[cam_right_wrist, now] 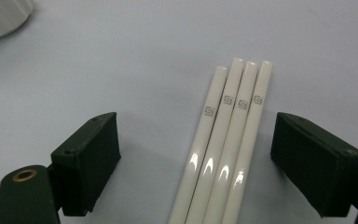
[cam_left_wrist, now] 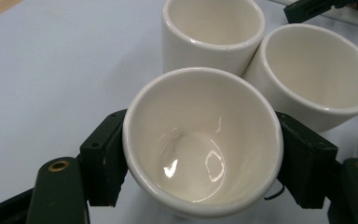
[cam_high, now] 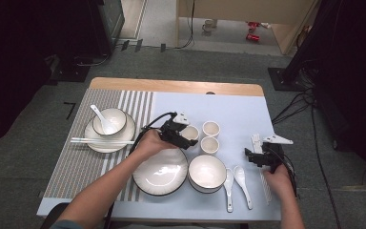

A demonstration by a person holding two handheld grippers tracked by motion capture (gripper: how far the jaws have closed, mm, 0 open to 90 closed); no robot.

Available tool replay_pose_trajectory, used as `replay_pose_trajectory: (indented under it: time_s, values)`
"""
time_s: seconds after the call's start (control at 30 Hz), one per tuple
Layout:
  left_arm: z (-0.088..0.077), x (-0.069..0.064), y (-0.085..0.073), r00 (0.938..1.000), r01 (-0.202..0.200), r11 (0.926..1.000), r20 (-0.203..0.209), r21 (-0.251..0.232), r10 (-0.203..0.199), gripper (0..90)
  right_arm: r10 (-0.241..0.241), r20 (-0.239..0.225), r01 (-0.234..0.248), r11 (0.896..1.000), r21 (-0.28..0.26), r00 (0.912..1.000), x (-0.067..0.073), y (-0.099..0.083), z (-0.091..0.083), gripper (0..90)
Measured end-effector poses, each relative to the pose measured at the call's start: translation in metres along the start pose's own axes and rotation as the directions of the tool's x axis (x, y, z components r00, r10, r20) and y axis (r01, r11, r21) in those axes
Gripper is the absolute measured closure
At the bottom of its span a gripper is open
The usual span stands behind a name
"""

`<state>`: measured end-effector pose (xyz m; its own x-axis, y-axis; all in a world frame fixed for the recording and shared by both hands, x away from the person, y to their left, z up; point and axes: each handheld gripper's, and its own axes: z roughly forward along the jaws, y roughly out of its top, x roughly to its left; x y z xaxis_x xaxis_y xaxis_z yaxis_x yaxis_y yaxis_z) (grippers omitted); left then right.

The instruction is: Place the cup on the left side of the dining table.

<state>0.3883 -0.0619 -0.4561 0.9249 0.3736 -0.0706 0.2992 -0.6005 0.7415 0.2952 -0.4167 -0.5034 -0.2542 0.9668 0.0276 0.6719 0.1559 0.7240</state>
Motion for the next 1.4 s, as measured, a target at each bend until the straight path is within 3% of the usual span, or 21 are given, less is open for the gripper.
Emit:
replay_pose_trajectory:
  time_s: [0.17,0.37,0.67,1.0,1.4]
  values:
    - [-0.002,0.001,0.000,0.9999,0.012,0.9999,-0.004,-0.004,-0.012,27.7,0.000,0.000,0.000,1.000,0.000,1.0000,0.000,0.000,0.000,15.1]
    - [-0.007,0.002,0.001,0.9995,0.028,0.9995,0.018,-0.018,-0.027,27.7,0.001,0.000,-0.001,1.000,0.000,1.0000,0.000,0.000,0.000,15.1]
    - [-0.018,0.001,0.004,0.9993,0.015,0.9997,0.036,-0.019,-0.014,27.8,0.001,-0.001,-0.001,1.000,0.000,1.0000,0.000,0.000,0.000,15.1]
    - [-0.037,-0.005,0.011,0.9968,-0.001,0.9986,0.080,-0.054,0.005,27.8,0.001,0.000,-0.001,1.000,0.000,1.0000,0.000,0.000,0.000,15.1]
    - [-0.045,-0.007,0.011,0.9935,0.013,0.9994,0.113,-0.032,-0.009,27.8,0.001,0.000,-0.001,1.000,0.000,1.0000,0.000,0.000,0.000,15.1]
